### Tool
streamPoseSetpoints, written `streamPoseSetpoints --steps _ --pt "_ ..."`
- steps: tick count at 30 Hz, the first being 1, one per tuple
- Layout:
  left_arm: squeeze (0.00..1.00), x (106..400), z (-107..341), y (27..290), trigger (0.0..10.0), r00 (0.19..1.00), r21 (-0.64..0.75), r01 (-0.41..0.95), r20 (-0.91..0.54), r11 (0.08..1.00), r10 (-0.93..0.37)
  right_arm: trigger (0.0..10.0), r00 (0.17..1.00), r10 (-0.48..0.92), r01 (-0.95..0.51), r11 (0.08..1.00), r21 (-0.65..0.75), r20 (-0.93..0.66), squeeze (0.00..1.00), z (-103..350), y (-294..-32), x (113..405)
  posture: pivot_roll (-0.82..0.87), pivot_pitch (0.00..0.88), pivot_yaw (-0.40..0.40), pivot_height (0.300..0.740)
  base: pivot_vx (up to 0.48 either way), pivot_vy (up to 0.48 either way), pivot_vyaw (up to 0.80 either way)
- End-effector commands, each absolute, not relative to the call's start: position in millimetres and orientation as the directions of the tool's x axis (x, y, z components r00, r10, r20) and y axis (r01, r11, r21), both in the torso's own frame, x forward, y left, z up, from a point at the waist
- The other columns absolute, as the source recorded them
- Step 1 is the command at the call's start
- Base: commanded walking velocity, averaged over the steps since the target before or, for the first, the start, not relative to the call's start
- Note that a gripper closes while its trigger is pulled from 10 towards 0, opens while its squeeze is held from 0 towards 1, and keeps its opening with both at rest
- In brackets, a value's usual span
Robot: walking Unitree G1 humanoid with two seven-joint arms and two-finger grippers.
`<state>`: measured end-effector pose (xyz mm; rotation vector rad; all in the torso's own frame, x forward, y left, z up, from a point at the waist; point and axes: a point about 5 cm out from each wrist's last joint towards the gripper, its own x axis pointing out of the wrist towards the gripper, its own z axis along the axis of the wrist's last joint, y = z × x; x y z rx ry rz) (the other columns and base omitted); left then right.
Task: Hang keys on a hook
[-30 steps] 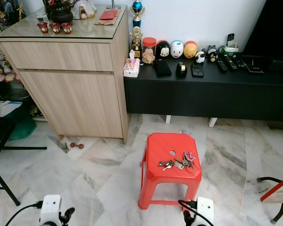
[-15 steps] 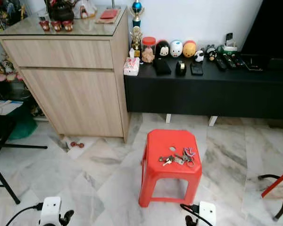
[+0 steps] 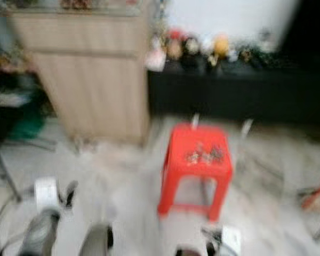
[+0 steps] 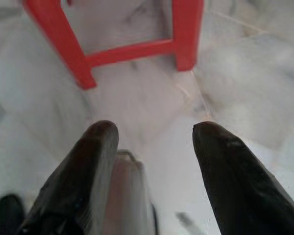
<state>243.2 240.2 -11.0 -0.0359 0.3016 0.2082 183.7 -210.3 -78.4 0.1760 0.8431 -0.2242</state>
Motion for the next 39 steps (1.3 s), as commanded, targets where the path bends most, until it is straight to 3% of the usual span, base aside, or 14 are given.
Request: streamPoseSetpoints --steps 1,7,8,14,21,26,39 --pt "0.0 261 16 245 10.0 0.968 0.01 -0.196 -0.158 0.981 0.195 10.0 0.658 -0.133 0.259 0.964 0.057 -0.742 0.0 -76 -214 186 0.0 0.0 -0.031 0.611 0.0 0.0 0.0" --pt "0.0 267 33 234 10.0 0.988 0.012 -0.149 -0.044 0.989 0.149 10.0 0.756 -0.158 0.264 0.962 0.075 -0.635 0.0 -58 -222 211 0.0 0.0 -0.03 0.611 0.0 0.0 0.0" --pt "0.0 266 38 231 10.0 0.991 0.008 -0.136 -0.016 0.991 0.136 10.0 0.811 -0.17 0.253 0.965 0.073 -0.56 0.0 -45 -224 228 -0.01 0.0 -0.03 0.611 0.0 0.0 0.0" --pt "0.0 261 48 223 10.0 0.994 0.0 -0.109 0.019 0.994 0.109 10.0 0.912 -0.195 0.233 0.97 0.066 -0.361 0.0 -11 -229 260 -0.02 0.0 -0.028 0.611 0.0 0.0 0.0" --pt "0.0 255 43 222 10.0 0.995 -0.027 -0.102 -0.024 0.994 0.101 10.0 0.941 -0.179 0.209 0.975 0.078 -0.288 0.0 -3 -222 265 -0.02 0.0 -0.031 0.611 0.069 0.0 0.0" --pt "0.0 238 17 226 10.0 0.984 0.004 -0.096 -0.147 0.995 0.096 10.0 0.951 -0.166 0.19 0.979 0.07 -0.262 0.0 1 -217 269 -0.02 0.0 -0.038 0.611 0.25 0.0 0.0" --pt "0.0 230 10 220 10.0 0.98 -0.006 -0.084 -0.18 0.996 0.081 10.0 0.961 -0.146 0.169 0.982 0.08 -0.234 0.0 9 -213 277 -0.03 0.0 -0.043 0.611 0.274 0.0 0.0"
